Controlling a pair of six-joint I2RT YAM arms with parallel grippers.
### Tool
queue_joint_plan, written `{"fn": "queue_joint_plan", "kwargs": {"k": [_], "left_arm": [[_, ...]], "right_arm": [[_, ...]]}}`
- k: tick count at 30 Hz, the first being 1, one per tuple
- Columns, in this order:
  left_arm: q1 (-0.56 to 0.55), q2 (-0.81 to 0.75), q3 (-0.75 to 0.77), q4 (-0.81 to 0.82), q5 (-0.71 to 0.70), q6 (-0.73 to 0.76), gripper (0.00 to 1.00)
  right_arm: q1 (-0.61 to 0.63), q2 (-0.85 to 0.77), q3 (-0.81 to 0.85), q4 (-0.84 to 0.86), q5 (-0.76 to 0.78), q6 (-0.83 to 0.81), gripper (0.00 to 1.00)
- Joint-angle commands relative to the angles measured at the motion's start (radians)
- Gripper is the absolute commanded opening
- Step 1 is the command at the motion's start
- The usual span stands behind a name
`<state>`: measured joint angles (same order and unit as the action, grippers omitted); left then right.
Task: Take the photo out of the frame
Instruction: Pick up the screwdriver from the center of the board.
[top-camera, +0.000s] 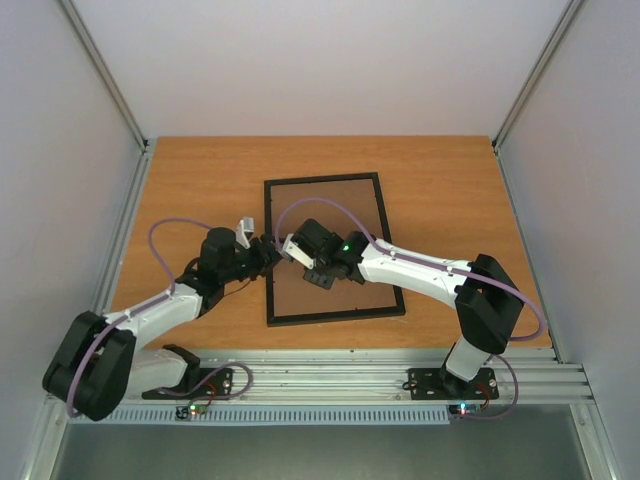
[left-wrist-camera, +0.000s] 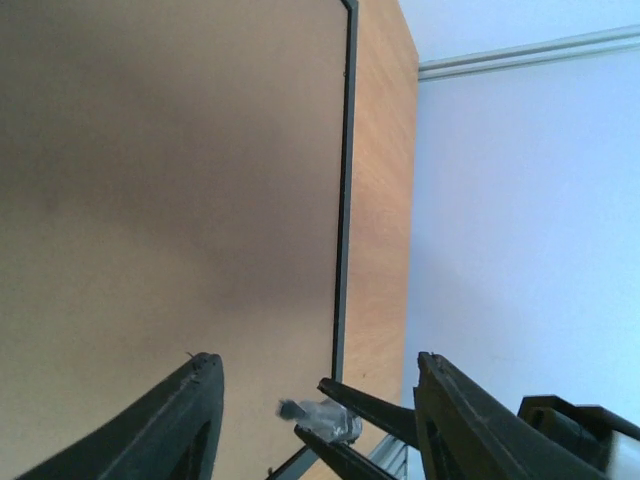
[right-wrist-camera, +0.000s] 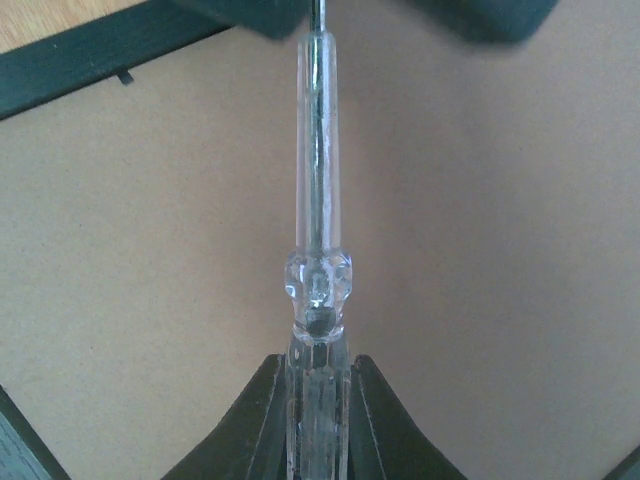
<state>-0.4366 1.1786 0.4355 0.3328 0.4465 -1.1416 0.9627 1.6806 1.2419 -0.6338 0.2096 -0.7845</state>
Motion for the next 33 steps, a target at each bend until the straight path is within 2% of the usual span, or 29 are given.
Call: {"fn": "queue_joint_plan", "kwargs": {"k": [1, 5, 12, 21, 25, 33], "left_arm": [[-0.025, 0.066, 0.015, 0.149, 0.017, -0.033, 0.51], [-0.035, 0.100, 0.014, 0.197, 0.021, -0.048, 0.37], [-0.040, 0.099, 0.004, 0.245, 0.032, -0.042, 0.01], [-0.040, 0.090, -0.035, 0.385, 0.092, 0.022, 0.00], [-0.040, 0.086, -0.052, 0.446, 0.116, 0.031, 0.00], [-0.040, 0.056, -0.062, 0.440, 0.112, 0.047, 0.00]], "right_arm": [[0.010, -0.015, 0.029, 0.037, -0.035, 0.047, 0.01], [0.010, -0.016, 0.025, 0.046, -0.042, 0.056, 0.01], [0.008, -0.016, 0.023, 0.059, -0.076, 0.067, 0.02], [-0.057, -0.067, 0.025, 0.015, -0.289, 0.078, 0.16], [-0.072, -0.091, 0.022, -0.008, -0.379, 0.071, 0.19], [-0.085, -0.096, 0.023, -0.035, -0.395, 0.061, 0.19]]}}
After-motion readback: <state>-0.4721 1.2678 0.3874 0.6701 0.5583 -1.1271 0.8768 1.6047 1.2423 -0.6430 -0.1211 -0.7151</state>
